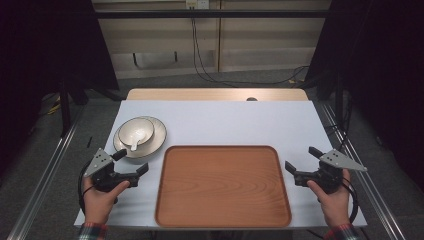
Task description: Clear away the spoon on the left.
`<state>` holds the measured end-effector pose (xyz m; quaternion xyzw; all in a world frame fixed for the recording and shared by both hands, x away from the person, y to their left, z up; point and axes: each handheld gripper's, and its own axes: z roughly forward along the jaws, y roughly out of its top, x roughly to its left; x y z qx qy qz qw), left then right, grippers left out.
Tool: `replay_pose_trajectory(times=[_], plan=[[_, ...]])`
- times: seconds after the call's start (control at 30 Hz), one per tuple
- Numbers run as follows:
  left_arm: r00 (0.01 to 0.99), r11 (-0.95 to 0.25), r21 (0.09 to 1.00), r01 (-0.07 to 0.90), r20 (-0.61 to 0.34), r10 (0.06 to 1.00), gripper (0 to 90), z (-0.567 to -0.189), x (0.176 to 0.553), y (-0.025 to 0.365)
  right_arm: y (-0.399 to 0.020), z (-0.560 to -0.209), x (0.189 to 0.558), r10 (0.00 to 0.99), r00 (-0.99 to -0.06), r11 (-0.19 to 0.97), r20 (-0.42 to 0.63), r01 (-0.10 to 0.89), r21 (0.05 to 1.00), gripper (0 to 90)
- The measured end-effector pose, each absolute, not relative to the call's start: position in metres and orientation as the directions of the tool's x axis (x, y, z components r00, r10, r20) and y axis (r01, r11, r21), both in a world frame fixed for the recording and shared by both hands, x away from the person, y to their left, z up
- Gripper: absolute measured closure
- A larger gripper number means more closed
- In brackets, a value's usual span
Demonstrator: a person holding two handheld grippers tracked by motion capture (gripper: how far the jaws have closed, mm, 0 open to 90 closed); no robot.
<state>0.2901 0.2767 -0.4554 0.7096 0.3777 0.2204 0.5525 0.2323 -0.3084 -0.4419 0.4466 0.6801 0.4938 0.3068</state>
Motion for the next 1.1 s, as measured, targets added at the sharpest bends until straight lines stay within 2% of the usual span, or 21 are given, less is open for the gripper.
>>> replay_pose_trajectory(times=[0.23,0.43,0.6,0.7,1.1], plan=[[0.599,-0.109,0.949,0.295,-0.095,0.795,0.9,-0.455,0.293,0.277,-0.308,-0.442,0.230,0.907,-0.421,0.111,0.031,0.308,0.945,1.1],[0.559,-0.027,0.952,0.304,-0.155,0.814,0.0,-0.454,0.299,0.274,-0.308,-0.443,0.229,0.904,-0.427,0.120,0.029,0.318,0.940,1.5],[0.558,-0.036,0.952,0.303,-0.147,0.817,0.0,-0.455,0.302,0.271,-0.308,-0.443,0.227,0.901,-0.432,0.116,0.038,0.323,0.939,1.5],[0.549,-0.053,0.955,0.292,-0.122,0.827,1.9,-0.454,0.302,0.269,-0.309,-0.443,0.225,0.901,-0.433,0.118,0.037,0.325,0.938,1.5],[0.497,-0.033,0.957,0.287,-0.120,0.860,8.3,-0.455,0.310,0.270,-0.309,-0.444,0.223,0.897,-0.442,0.136,0.024,0.325,0.936,1.9]])
